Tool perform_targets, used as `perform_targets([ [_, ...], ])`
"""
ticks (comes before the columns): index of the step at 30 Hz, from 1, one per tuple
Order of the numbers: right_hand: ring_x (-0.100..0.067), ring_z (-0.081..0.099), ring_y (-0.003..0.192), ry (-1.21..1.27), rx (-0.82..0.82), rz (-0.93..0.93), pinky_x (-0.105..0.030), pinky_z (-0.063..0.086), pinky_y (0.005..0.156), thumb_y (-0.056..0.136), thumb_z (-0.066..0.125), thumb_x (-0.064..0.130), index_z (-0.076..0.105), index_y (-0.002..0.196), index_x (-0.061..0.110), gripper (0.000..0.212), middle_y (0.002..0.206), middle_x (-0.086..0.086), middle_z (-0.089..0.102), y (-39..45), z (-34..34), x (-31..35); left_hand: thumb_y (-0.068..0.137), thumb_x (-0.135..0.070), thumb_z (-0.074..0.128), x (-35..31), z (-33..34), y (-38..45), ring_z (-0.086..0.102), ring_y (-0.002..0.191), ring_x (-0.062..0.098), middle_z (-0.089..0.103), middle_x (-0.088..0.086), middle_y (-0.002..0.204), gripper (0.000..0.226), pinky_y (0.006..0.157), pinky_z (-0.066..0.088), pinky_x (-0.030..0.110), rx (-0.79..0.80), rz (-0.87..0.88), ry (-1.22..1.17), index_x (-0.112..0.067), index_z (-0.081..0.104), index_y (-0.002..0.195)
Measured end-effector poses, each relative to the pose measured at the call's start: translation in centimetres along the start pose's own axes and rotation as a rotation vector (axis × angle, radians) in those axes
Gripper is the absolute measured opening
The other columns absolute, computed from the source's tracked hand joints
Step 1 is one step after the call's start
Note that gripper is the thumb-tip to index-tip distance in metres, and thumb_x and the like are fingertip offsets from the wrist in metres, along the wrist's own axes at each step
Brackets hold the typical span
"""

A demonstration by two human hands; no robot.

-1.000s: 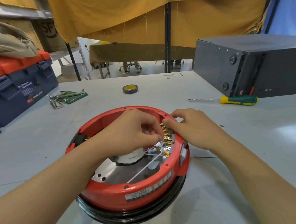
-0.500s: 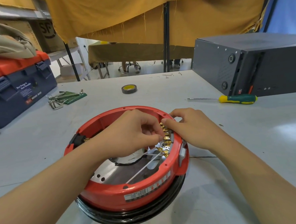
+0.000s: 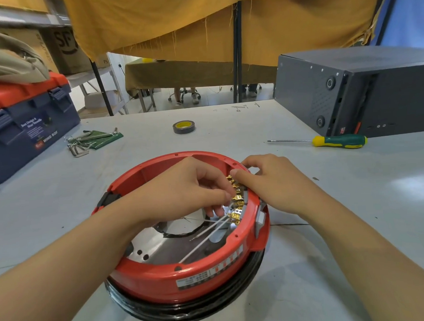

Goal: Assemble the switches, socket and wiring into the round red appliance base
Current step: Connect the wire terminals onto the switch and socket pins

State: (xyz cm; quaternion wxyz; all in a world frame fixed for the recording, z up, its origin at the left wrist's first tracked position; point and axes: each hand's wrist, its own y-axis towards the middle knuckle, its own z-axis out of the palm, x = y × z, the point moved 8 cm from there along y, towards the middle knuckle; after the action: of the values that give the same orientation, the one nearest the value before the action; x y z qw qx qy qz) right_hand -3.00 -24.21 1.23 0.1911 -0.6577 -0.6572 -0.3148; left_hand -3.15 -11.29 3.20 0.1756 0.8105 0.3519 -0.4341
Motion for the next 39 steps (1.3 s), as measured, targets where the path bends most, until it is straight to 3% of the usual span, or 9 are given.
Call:
perform_targets([
  [12, -0.004, 0.059, 0.071, -0.001, 0.005, -0.017, -0.015, 0.039, 0.057, 0.092, 0.047, 0.048, 0.064, 0.104, 0.024, 0.032, 0.067, 0.012, 0.057, 0.1, 0.2, 0.0, 0.084, 0.001, 0.063, 1.3, 0.4, 0.2, 0.057, 0.052, 0.01, 0.063, 0.011, 0.062, 0.013, 0.051, 0.047, 0.016, 0.032, -0.155, -0.196, -0.002, 0.071, 0.075],
  [23, -0.023, 0.062, 0.077, -0.013, -0.013, -0.017, -0.034, 0.05, 0.072, 0.091, 0.047, 0.046, 0.066, 0.095, 0.02, 0.033, 0.072, -0.004, 0.064, -0.1, 0.1, 0.4, 0.083, 0.004, 0.061, 0.9, 0.8, 0.8, 0.052, 0.048, 0.008, 0.062, 0.003, 0.057, 0.026, 0.046, 0.041, 0.015, -0.007, -0.111, -0.147, -0.011, 0.067, 0.062],
  [31, -0.027, 0.058, 0.072, -0.07, -0.03, -0.044, -0.035, 0.043, 0.066, 0.095, 0.044, 0.042, 0.065, 0.093, 0.009, 0.038, 0.069, -0.01, 0.06, -0.4, 0.0, 1.1, 0.083, 0.001, 0.062, 0.7, 0.8, 0.8, 0.054, 0.048, 0.007, 0.064, 0.002, 0.058, 0.024, 0.047, 0.041, 0.013, -0.019, -0.066, -0.109, -0.012, 0.068, 0.064],
  [39, -0.025, 0.057, 0.071, -0.076, -0.098, -0.042, -0.033, 0.042, 0.064, 0.094, 0.045, 0.039, 0.067, 0.096, 0.015, 0.033, 0.061, -0.002, 0.056, -0.4, -0.2, 1.1, 0.084, 0.001, 0.06, 0.7, 0.7, 0.8, 0.055, 0.051, 0.008, 0.064, 0.001, 0.059, 0.02, 0.051, 0.044, 0.016, -0.027, -0.043, -0.088, -0.01, 0.067, 0.068],
])
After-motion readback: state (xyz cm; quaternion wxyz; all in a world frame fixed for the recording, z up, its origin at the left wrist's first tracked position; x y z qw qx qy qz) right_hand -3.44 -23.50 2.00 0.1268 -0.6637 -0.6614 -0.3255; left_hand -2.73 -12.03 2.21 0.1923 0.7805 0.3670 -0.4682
